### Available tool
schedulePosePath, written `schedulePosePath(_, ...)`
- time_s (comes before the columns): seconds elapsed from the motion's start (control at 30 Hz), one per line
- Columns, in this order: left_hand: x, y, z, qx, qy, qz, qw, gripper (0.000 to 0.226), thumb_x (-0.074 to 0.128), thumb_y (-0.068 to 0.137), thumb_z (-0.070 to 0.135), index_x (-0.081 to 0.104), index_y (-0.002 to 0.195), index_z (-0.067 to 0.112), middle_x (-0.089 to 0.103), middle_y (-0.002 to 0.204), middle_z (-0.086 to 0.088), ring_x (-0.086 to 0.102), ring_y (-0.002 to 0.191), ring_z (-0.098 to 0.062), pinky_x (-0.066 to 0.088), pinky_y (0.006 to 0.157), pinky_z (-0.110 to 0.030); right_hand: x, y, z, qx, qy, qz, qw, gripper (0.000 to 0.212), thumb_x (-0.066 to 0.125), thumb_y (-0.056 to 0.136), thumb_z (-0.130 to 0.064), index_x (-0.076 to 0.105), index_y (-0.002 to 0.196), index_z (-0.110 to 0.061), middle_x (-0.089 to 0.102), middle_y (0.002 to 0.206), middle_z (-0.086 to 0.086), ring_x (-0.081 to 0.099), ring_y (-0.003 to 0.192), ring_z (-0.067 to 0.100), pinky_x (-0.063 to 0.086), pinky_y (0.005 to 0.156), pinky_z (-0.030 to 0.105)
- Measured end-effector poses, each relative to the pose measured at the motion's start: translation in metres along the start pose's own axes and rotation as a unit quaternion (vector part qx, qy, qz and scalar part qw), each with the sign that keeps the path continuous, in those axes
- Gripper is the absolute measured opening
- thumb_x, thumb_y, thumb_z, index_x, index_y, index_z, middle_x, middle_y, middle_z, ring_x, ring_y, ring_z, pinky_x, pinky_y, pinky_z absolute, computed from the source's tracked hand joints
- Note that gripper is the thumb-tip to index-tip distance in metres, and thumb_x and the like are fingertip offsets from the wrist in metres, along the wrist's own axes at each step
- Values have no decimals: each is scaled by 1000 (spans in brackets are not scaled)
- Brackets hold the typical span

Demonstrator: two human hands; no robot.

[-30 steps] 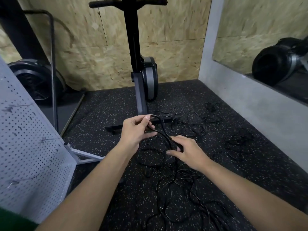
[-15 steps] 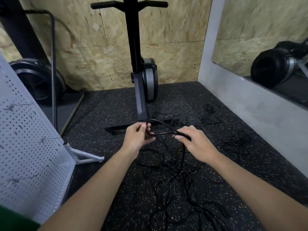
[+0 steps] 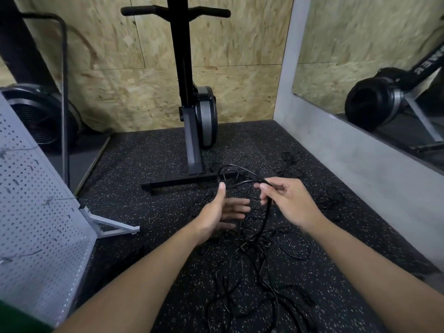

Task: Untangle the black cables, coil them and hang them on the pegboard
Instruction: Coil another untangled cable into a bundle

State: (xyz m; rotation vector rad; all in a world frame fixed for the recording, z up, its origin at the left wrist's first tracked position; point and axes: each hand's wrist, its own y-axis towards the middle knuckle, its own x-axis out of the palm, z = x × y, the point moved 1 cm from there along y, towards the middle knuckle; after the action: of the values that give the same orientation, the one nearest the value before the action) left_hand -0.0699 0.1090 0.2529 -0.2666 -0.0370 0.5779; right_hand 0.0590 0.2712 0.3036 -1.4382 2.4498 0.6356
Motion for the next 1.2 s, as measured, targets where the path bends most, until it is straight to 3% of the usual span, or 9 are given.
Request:
schedulePosePath(0.13,17,9,-4,-31,-15,-78,996,83,11,98,81,68,135,33,70,134,10,62,129,-13,46,109,-43,-8,2,8,34,46,50,997,15,63,102,-8,78,100,-7,79,87,7,76,79,18,57,72,20)
schedulePosePath(0.23,37,12,-8,-14,116,-130,985,43,55,101,45,59,142,31,64,138,12,59,127,-8,47,109,-34,-6,2,14,63,98,58,991,15,63,102,-6,77,106,-5,79,88,11,77,81,20,60,74,24)
schedulePosePath(0.33,46,20,-26,40,247,-104,962,37,63,102,10,62,136,22,63,136,4,57,127,-9,45,109,-25,-3,3,15,59,122,60,989,16,62,103,-9,76,109,-6,80,91,9,77,83,23,63,79,31)
schedulePosePath(0.53,29,23,-43,77,371,-42,924,10,56,107,26,65,105,24,73,101,5,69,95,-18,57,89,-41,-23,7,19,56,17,133,989,17,59,105,-12,75,99,-13,72,77,3,72,68,15,59,77,28)
schedulePosePath(0.67,15,18,-17,155,370,60,914,12,58,107,22,69,107,17,69,91,9,63,79,2,48,68,-19,-42,6,33,74,-169,85,979,21,51,108,-21,65,93,-19,70,84,-1,74,86,13,45,65,12)
schedulePosePath(0.73,12,13,-6,221,391,93,889,14,60,105,23,72,110,18,69,96,9,61,85,1,45,76,-16,-44,5,37,92,-199,50,974,28,45,111,-24,68,124,-16,71,110,3,67,108,20,43,82,19)
schedulePosePath(0.8,10,7,4,285,415,118,856,18,61,105,24,73,116,17,69,103,7,62,93,-5,47,85,-18,-41,3,36,91,-212,24,973,37,42,112,-22,60,143,-14,68,119,4,62,100,16,39,80,17)
schedulePosePath(0.93,1,3,20,361,401,177,823,15,66,102,21,75,113,15,65,103,8,62,94,-5,49,87,-18,-29,-5,30,71,-211,-42,974,37,46,110,-18,58,146,-18,62,98,-7,60,80,10,44,66,13)
schedulePosePath(1.2,-9,6,14,326,394,199,836,10,72,98,25,75,105,19,63,135,6,60,123,-13,50,104,-38,-4,-13,10,44,-250,-147,956,34,39,111,-34,68,118,-18,61,104,-3,58,98,9,44,89,32)
